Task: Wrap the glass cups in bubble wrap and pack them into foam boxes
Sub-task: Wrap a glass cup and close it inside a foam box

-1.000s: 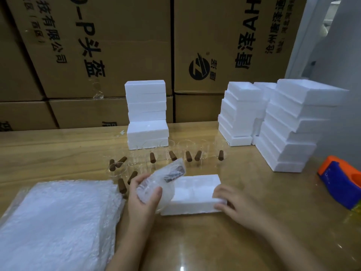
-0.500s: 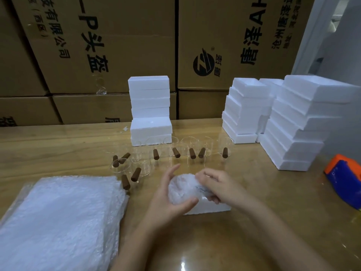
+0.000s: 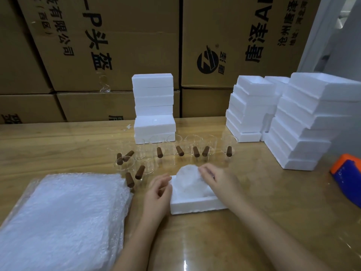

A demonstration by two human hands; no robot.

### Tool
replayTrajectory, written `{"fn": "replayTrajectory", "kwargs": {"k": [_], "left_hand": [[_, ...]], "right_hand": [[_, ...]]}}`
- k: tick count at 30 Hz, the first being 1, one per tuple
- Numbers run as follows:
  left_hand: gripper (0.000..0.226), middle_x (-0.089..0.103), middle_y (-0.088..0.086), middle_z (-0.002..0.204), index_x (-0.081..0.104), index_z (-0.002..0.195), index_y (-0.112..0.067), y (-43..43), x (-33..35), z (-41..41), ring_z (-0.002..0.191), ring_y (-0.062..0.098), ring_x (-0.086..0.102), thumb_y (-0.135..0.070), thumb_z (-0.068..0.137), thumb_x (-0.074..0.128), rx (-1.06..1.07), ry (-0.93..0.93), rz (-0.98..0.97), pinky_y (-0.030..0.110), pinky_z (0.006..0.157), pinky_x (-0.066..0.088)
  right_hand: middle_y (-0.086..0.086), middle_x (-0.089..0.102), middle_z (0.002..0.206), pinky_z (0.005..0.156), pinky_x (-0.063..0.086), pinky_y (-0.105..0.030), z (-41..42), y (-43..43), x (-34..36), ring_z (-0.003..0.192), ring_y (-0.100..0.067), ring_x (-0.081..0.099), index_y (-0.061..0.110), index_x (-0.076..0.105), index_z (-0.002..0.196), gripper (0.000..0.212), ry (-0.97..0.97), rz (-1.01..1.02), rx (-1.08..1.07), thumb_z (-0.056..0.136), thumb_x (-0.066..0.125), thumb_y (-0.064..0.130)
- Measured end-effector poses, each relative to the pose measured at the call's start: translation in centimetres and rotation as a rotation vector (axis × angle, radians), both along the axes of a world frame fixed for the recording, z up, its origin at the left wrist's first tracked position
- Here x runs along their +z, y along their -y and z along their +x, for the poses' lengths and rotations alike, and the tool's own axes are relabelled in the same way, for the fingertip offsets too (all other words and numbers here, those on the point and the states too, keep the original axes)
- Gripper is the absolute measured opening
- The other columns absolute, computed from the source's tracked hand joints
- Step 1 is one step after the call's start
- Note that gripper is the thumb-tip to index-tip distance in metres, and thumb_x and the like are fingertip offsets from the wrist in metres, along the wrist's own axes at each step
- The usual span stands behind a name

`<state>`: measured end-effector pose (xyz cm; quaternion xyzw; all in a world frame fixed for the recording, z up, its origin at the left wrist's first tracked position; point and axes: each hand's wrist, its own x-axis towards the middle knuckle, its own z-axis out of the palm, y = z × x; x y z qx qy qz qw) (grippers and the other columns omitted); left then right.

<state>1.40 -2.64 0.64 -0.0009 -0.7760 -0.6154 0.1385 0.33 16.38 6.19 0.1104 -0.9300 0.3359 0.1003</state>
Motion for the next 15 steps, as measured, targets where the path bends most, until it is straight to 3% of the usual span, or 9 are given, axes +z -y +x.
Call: {"fn": "replayTrajectory", "kwargs": {"k": [4,7,11,13,15], "left_hand": [[0.027,0.054,-0.001,0.121,0.065,0.103,-0.012,-0.1,-0.1,0.1,0.097,-0.006,0.056,0.006,0.089,0.052,-0.023,-0.068,-0.087,0.005,0.078,0.041],[0.028,0.055,-0.001,0.12,0.064,0.108,-0.01,0.0,-0.3,-0.1,0.109,0.006,0.052,0.005,0.092,0.046,-0.007,-0.086,-0.167,0.014,0.091,0.039],[0.034,0.054,-0.002,0.114,0.059,0.109,-0.018,-0.2,-0.6,-0.3,0.106,0.003,0.048,0.007,0.093,0.041,0.027,-0.107,-0.223,0.001,0.087,0.031],[0.035,0.052,-0.004,0.114,0.058,0.11,-0.018,-0.2,-0.8,-0.5,0.106,0.003,0.047,0.007,0.093,0.04,0.032,-0.098,-0.246,0.0,0.086,0.029],[0.035,0.051,-0.007,0.113,0.058,0.111,-0.018,-0.2,-1.0,-0.6,0.106,0.002,0.046,0.006,0.093,0.039,0.033,-0.096,-0.257,0.001,0.086,0.029]], "right_hand": [[0.0,0.06,0.067,0.051,0.029,-0.024,-0.2,1.1,-0.6,0.063,-0.014,0.053,0.025,0.063,0.097,0.025,-0.011,0.086,0.086,0.099,0.042,0.039],[0.005,0.054,0.063,0.057,0.031,-0.03,-0.8,1.2,-1.1,0.059,-0.014,0.047,0.029,0.061,0.085,0.024,0.114,-0.073,0.157,0.098,0.043,0.039],[0.017,0.04,0.053,0.06,0.033,-0.028,-1.9,0.8,-1.7,0.053,-0.002,0.037,0.033,0.051,0.07,0.031,0.269,-0.238,0.219,0.1,0.043,0.036],[0.018,0.042,0.05,0.057,0.036,-0.025,-2.1,0.7,-1.6,0.049,0.001,0.039,0.039,0.049,0.066,0.036,0.294,-0.194,0.243,0.101,0.04,0.037],[0.016,0.046,0.051,0.056,0.037,-0.029,-2.3,0.6,-1.4,0.048,-0.002,0.045,0.042,0.044,0.064,0.038,0.275,-0.037,0.232,0.101,0.035,0.038]]}}
